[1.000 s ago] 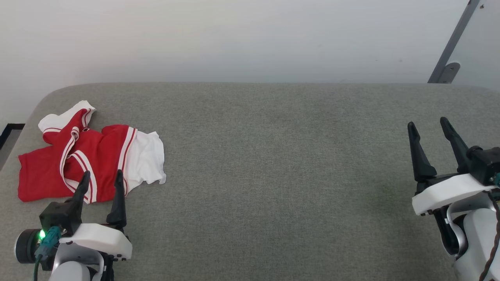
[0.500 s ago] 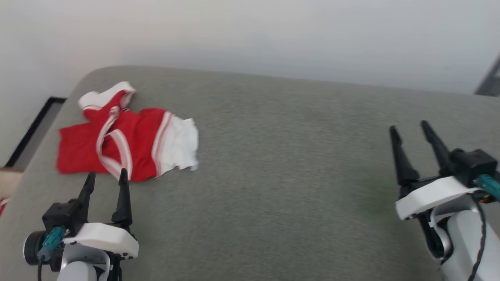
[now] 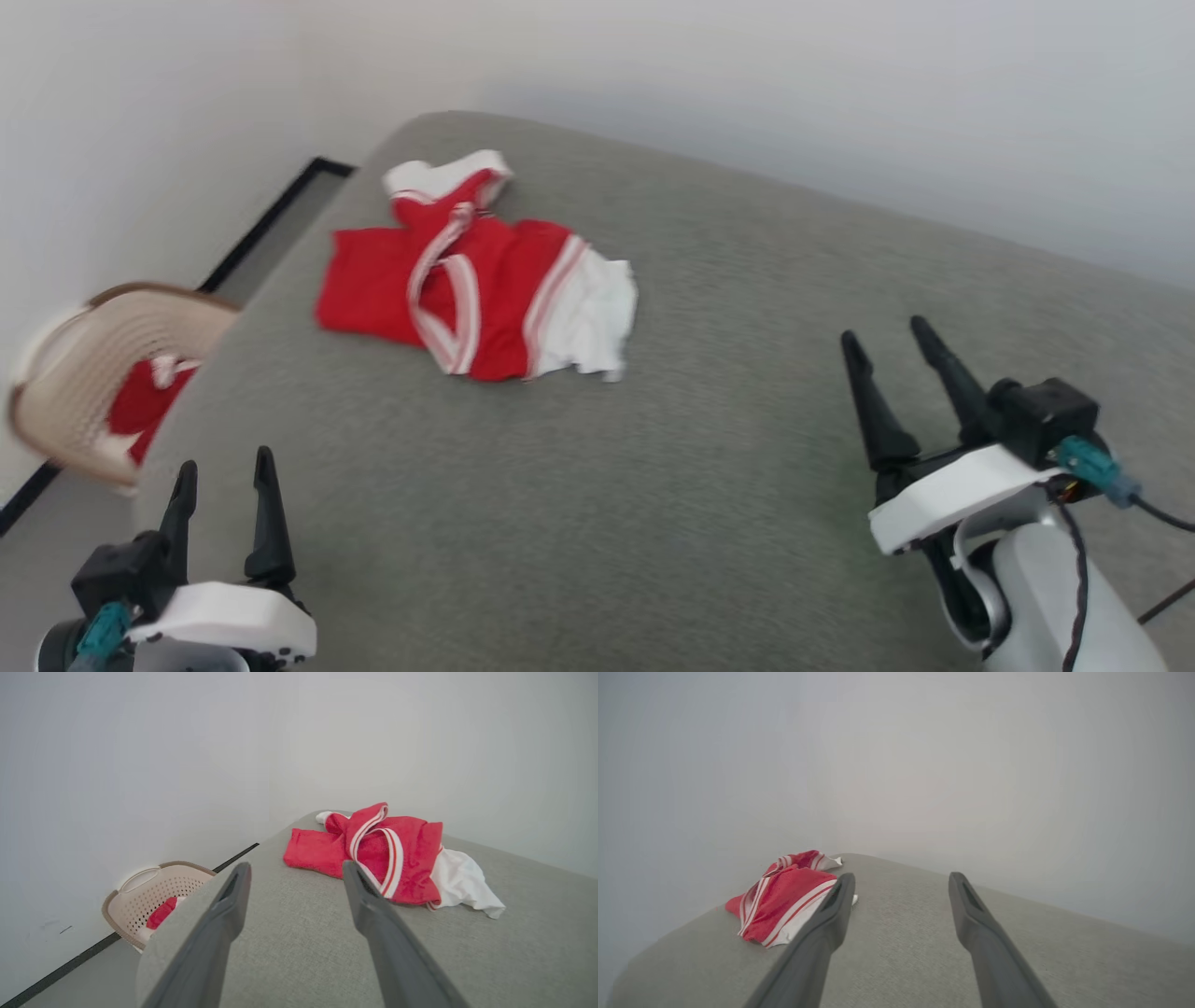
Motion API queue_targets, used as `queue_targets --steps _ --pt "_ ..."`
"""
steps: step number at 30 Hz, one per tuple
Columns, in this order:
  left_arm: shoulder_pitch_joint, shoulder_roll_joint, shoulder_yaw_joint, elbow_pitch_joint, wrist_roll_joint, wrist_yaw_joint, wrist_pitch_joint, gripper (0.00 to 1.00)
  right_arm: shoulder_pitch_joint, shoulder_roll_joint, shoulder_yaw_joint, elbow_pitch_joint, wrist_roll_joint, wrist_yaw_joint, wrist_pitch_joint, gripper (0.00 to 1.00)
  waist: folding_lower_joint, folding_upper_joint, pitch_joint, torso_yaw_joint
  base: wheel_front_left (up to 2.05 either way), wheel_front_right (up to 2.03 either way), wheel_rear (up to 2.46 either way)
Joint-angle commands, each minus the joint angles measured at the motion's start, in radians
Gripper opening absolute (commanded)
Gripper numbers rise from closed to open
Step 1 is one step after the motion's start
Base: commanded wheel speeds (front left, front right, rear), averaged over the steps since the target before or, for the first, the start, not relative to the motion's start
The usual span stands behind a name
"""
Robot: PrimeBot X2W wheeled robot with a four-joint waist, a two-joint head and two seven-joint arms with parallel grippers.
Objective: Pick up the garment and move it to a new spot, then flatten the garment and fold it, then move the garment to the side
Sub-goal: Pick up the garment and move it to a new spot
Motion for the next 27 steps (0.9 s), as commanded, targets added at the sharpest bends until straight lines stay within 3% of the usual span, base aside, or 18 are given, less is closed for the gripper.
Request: queue_targets --steps 1,7,17,23,27 --pt "0.015 -0.006 0.004 -0.010 0.004 0.001 -0.002 1.00 0.012 0.006 0.003 0.002 0.004 0.005 -0.005 1.00 -0.0001 0.0000 -0.006 0.056 0.00 0.00 0.00" --pt "0.045 -0.021 0.012 -0.041 0.011 0.008 -0.002 1.00 0.014 0.027 0.032 0.016 0.034 0.005 -0.004 1.00 -0.0001 0.0000 -0.001 0.130 0.00 0.00 0.00" --pt "0.054 -0.032 0.012 -0.074 0.012 0.010 -0.002 1.00 -0.035 0.011 0.101 0.048 0.063 0.003 -0.005 1.00 -0.0001 0.0000 0.030 0.139 0.00 0.00 0.00" --pt "-0.060 0.004 -0.043 -0.045 0.029 -0.010 -0.002 1.00 -0.071 0.002 0.111 0.040 0.041 0.003 -0.004 1.00 -0.0001 0.0000 0.082 0.042 0.00 0.00 0.00" --pt "-0.221 0.094 -0.108 0.016 0.006 -0.015 -0.002 1.00 -0.114 -0.013 0.116 0.034 0.035 0.003 -0.004 1.00 -0.0001 0.0000 0.143 -0.058 0.00 0.00 0.00"
